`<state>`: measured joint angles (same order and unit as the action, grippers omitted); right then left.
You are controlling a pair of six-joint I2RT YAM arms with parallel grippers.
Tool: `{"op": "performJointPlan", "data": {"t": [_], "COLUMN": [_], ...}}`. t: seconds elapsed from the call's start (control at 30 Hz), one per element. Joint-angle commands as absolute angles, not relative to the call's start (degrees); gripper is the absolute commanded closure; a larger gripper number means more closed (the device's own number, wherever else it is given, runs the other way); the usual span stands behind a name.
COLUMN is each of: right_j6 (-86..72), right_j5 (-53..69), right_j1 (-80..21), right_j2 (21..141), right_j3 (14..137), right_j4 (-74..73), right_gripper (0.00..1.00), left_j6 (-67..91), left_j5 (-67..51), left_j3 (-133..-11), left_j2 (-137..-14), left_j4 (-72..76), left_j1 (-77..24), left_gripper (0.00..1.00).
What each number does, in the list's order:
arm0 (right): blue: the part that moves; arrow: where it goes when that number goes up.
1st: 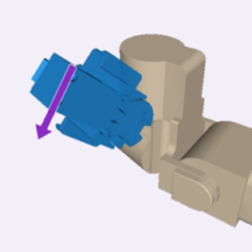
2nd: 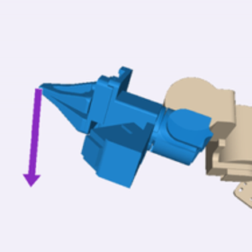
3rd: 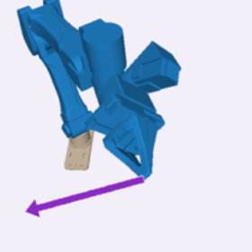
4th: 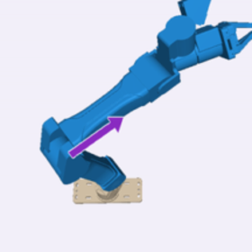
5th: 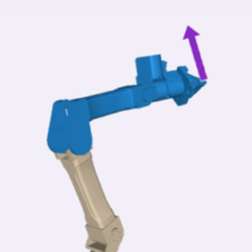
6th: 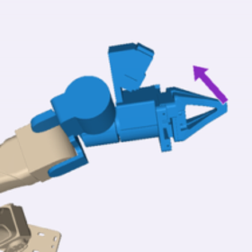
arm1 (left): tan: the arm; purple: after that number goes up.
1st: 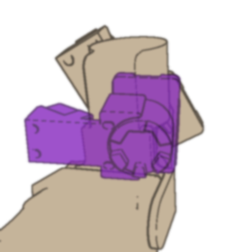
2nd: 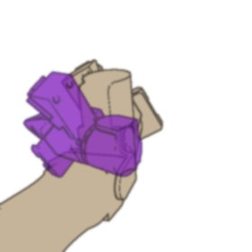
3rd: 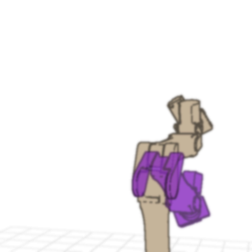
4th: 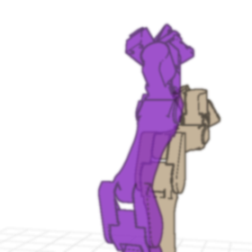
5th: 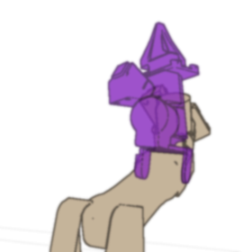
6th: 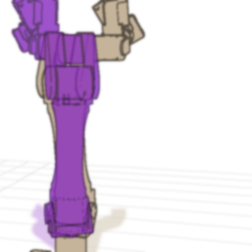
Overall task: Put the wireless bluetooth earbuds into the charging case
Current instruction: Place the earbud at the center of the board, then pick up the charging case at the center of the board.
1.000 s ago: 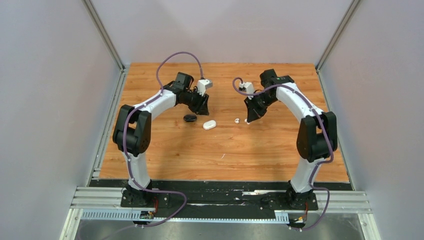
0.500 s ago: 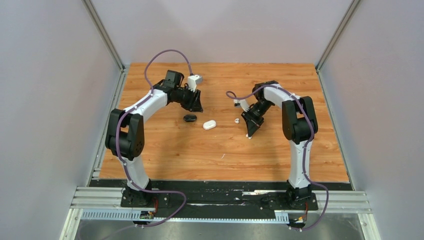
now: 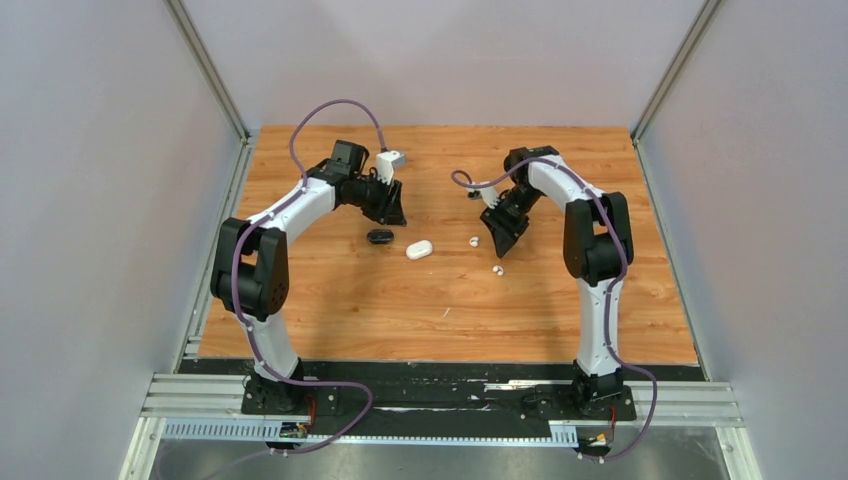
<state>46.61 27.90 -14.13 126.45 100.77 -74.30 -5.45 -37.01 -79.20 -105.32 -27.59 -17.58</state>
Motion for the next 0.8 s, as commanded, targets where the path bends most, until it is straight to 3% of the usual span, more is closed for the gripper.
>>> {"op": "performJointPlan", "data": {"t": [0.0,0.1,0.13,0.17,0.2,0.27,0.33,0.4,0.47,0.6,0.77], "right_j6": [46.54,46.23,46.03,45.63,43.97,36.75,30.87,40.02,51.12,57.15,64.50], "right_j5": [27.60,33.87,38.62,43.86,50.29,57.46,56.04,56.62,58.30,59.27,56.34], "right_j1": [-12.67,-12.05,-11.73,-11.50,-11.54,-12.27,-15.07,-18.44,-20.76,-22.41,-24.40], "right_j2": [125.17,122.18,119.52,116.18,111.61,104.44,103.21,108.38,115.26,126.21,129.18], "right_j3": [107.60,111.26,110.69,108.40,103.22,89.86,82.10,86.90,95.08,106.41,107.69], "right_j4": [-75.89,-73.20,-69.96,-64.53,-55.47,-34.33,-21.31,-27.42,-39.89,-47.74,-47.77], "right_gripper": [0.57,0.49,0.39,0.08,0.01,0.00,0.00,0.00,0.09,0.24,0.22], "left_j6": [-5.36,-1.86,-1.11,1.35,2.30,4.19,5.15,5.27,5.08,6.14,6.95], "left_j5": [-36.95,-36.25,-36.29,-36.38,-36.76,-38.27,-38.90,-38.80,-38.03,-39.26,-41.24], "left_j3": [-81.20,-79.65,-78.34,-77.71,-76.75,-75.87,-75.69,-75.68,-75.55,-74.88,-74.78], "left_j2": [-103.56,-101.79,-100.33,-99.56,-98.30,-97.26,-97.10,-97.38,-97.42,-96.53,-95.21], "left_j4": [-28.46,-26.78,-25.09,-24.32,-22.96,-21.84,-21.79,-22.51,-23.24,-23.06,-24.38], "left_j1": [-17.67,-17.12,-16.56,-16.24,-15.51,-14.61,-14.22,-14.09,-13.96,-12.09,-9.02], "left_gripper": [0.52,0.51,0.49,0.49,0.47,0.45,0.44,0.43,0.42,0.41,0.41]}}
